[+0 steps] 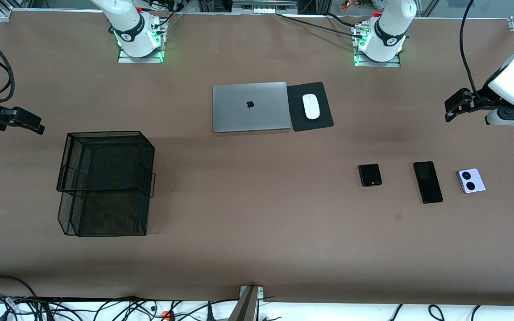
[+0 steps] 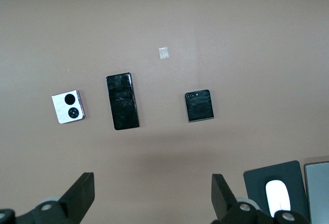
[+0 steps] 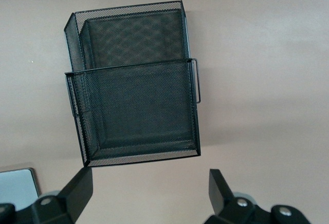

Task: Place phones with both arms
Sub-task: 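Reach the left gripper down to the small black flip phone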

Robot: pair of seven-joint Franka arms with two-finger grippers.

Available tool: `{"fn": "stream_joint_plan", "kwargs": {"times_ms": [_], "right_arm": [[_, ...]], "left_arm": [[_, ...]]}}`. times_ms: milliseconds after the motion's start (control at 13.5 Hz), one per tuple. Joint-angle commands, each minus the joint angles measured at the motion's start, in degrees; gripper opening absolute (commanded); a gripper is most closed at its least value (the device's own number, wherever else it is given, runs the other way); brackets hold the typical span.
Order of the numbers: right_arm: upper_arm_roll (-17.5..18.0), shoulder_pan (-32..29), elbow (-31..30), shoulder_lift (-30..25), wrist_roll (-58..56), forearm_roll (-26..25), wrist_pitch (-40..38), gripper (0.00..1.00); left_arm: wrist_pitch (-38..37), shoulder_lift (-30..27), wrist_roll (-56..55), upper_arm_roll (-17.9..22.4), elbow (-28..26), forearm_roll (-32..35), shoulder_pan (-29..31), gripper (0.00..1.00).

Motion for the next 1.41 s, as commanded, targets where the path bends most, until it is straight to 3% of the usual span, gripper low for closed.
{"fn": "stream_joint_plan", "kwargs": {"times_ms": [0,594,966,1115,1338], "right_arm": [[0.7,-1.1,0.1,-0.9,0.6,-0.6,-0.5,1.00],[0.5,-1.1,-0.1,-1.7,-0.1,0.1,-0.9,1.00],[0.1,-1.1,0.0,-1.5,-0.2,0.3,-1.4,1.00],[0.2,-1.1,0.1,-1.6,-0.2,0.4,-1.4,1.00],[0.2,-1.1,0.2,-1.5,0.1,0.4,-1.3,1.00]], "left_arm": [[-2.8,1.6,-0.4,-0.6,3.3,0.2,0.3,1.00],[-5.6,2.6,-0.9,-0.6,3.2,0.0,0.3,1.00],[-6.6,9.2,-0.4,-0.7,2.4,-0.1,-0.4,1.00],[-2.4,12.5,-0.9,-0.7,1.4,-0.1,-1.2,1.00],[13.4,16.3,-3.9,-1.1,-6.3,0.0,-1.7,1.00]]}}
